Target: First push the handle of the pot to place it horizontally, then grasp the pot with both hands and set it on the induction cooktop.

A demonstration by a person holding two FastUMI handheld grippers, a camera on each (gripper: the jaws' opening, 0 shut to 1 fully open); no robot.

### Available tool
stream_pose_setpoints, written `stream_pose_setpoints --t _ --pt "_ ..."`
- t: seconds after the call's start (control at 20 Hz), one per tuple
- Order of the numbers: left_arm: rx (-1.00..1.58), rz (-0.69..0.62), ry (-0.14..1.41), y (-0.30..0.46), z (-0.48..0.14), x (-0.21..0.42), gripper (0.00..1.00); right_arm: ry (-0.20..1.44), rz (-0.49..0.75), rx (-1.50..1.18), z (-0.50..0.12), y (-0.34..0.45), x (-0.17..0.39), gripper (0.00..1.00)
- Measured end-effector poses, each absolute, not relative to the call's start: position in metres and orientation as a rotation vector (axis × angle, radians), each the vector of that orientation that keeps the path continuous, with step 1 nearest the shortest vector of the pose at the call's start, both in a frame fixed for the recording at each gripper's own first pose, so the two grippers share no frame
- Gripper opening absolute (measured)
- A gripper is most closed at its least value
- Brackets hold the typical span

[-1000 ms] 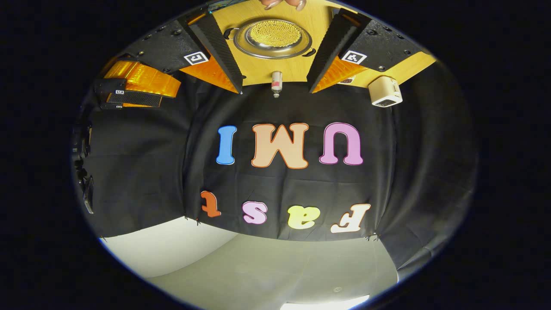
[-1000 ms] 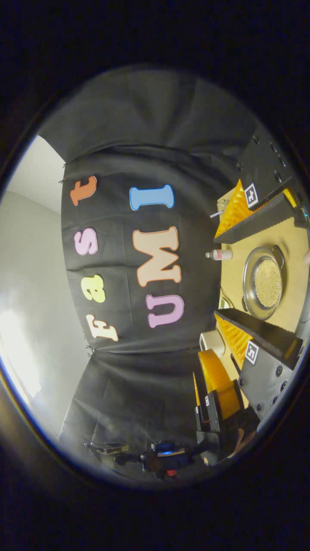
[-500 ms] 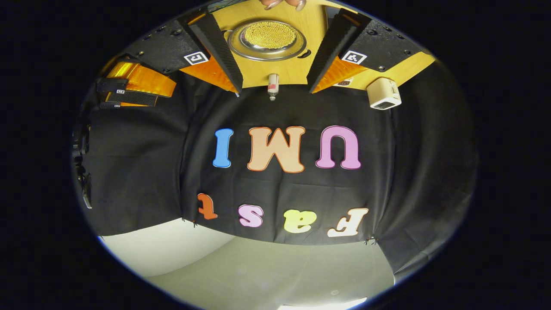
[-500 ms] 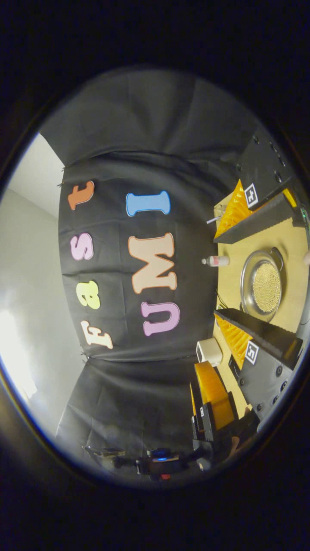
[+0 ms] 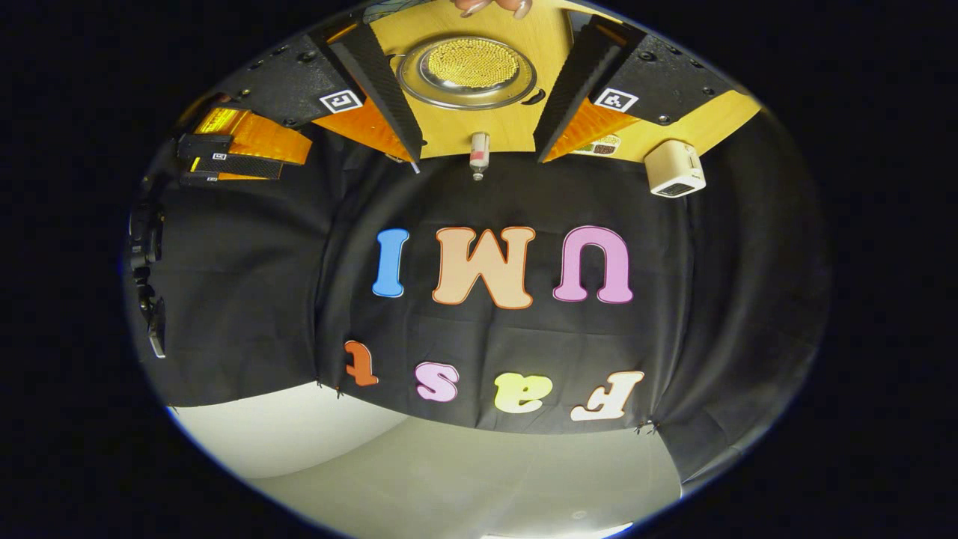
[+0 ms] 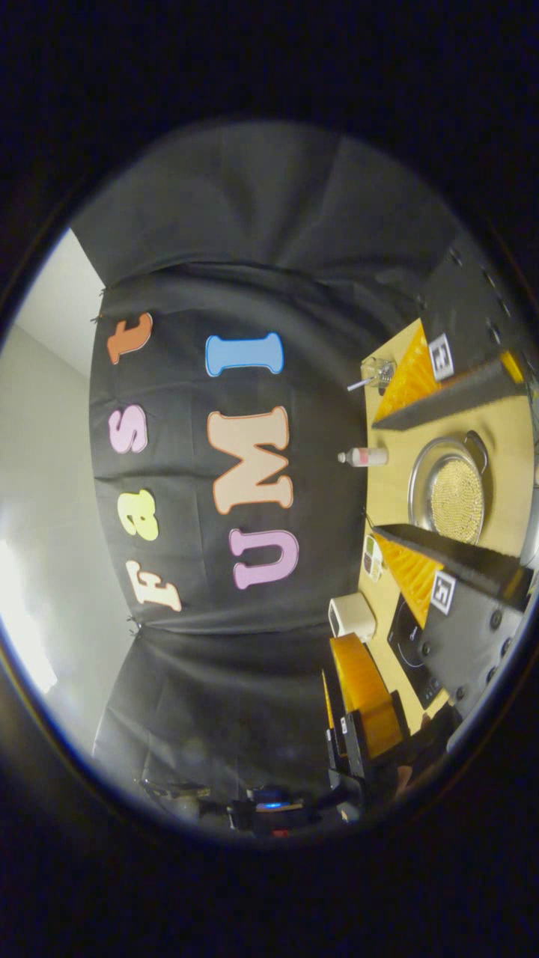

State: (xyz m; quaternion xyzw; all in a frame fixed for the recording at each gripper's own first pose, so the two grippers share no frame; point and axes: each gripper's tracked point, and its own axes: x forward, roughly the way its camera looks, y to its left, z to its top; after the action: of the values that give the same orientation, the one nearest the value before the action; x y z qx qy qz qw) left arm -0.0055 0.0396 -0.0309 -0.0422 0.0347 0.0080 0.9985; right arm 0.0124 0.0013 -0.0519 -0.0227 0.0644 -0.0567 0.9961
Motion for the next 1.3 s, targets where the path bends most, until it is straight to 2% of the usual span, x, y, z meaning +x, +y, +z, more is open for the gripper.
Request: stream_pose_setpoints --t 0.1,0.25,0.3,0.6,0.65,0.7,0.8,0.9,0.95,1.1,1.15,1.2,1.3 --pt "-0.089 0.021 0.073 0.041 -0.033 -0.005 0.96 0.142 -0.109 -0.049 -0.055 0.0 0.015 0.5" --pt "-0.089 0.024 0.085 0.041 -0.037 -0.003 0.97 0.168 -0.099 -0.058 -0.063 0.001 0.018 0.5" --pt "-0.089 0.026 0.089 0.041 -0.038 -0.002 0.96 0.174 -0.1 -0.06 -0.063 -0.001 0.018 0.46" --pt "-0.095 0.034 0.099 0.04 -0.043 0.001 0.96 0.202 -0.086 -0.057 -0.071 -0.002 0.02 0.46" --pt "-0.095 0.034 0.101 0.039 -0.043 0.001 0.98 0.209 -0.087 -0.054 -0.073 -0.003 0.021 0.52" --pt "-0.097 0.032 0.103 0.039 -0.043 0.001 0.98 0.217 -0.083 -0.051 -0.075 -0.002 0.021 0.46" --pt "-0.098 0.023 0.104 0.039 -0.044 0.003 0.96 0.231 -0.096 -0.06 -0.075 -0.003 0.022 0.46" --pt "-0.095 0.014 0.109 0.04 -0.047 0.005 0.98 0.227 -0.112 -0.059 -0.081 -0.009 0.028 0.07" --pt "-0.095 0.008 0.11 0.041 -0.047 0.007 0.98 0.237 -0.114 -0.055 -0.083 -0.007 0.028 0.02" --pt "-0.099 -0.016 0.118 0.045 -0.052 0.011 0.96 0.29 -0.153 -0.088 -0.102 -0.015 0.026 0.0" --pt "-0.101 -0.022 0.124 0.046 -0.056 0.012 0.98 0.298 -0.159 -0.084 -0.117 -0.025 0.047 0.07" --pt "-0.101 -0.024 0.134 0.048 -0.059 0.013 0.98 0.311 -0.171 -0.076 -0.113 -0.021 0.029 0.0" --pt "-0.103 -0.024 0.152 0.052 -0.065 0.015 0.98 0.347 -0.178 -0.058 -0.124 -0.023 0.024 0.02"
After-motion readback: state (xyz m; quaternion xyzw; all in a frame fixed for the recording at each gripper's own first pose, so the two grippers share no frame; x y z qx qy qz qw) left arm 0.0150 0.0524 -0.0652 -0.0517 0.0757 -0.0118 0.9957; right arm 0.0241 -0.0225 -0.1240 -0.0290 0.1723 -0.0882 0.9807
